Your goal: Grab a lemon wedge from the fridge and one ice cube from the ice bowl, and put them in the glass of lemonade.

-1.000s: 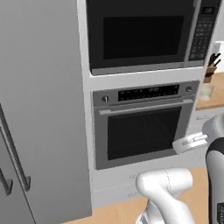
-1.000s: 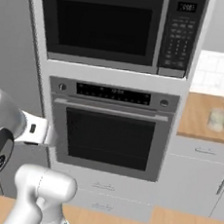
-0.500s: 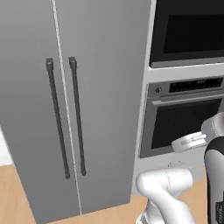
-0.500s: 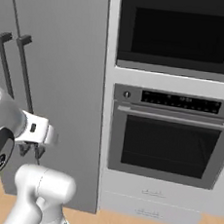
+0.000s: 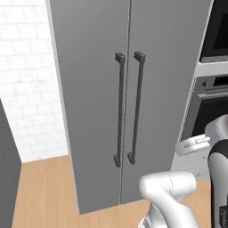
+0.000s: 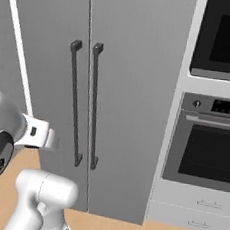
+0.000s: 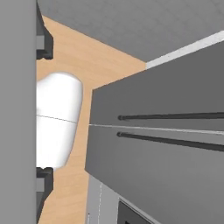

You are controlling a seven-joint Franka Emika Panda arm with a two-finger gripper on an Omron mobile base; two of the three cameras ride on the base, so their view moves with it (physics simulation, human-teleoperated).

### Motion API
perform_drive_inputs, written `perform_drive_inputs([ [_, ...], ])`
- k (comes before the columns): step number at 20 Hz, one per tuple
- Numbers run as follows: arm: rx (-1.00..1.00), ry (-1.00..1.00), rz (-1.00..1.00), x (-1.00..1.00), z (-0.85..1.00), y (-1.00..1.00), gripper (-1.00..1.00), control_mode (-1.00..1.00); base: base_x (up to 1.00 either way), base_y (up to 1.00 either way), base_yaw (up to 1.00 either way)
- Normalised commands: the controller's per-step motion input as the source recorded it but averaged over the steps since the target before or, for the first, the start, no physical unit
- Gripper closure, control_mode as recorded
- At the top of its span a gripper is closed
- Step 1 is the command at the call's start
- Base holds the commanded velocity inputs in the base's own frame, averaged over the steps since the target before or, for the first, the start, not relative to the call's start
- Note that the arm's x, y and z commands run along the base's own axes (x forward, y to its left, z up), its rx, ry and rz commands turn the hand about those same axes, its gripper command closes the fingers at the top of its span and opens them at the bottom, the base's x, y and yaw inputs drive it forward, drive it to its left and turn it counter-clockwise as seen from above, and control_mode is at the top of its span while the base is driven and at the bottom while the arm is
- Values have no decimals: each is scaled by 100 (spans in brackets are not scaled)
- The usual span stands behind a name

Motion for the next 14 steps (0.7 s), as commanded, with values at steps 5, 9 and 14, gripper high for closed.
perform_drive_inputs([
  [5, 0, 0, 0, 0, 0, 0, -100, 100, -18, 26, 0],
  [9, 0, 0, 0, 0, 0, 0, -100, 100, -10, -23, 0],
  [14, 0, 0, 0, 0, 0, 0, -100, 100, -24, -14, 1],
])
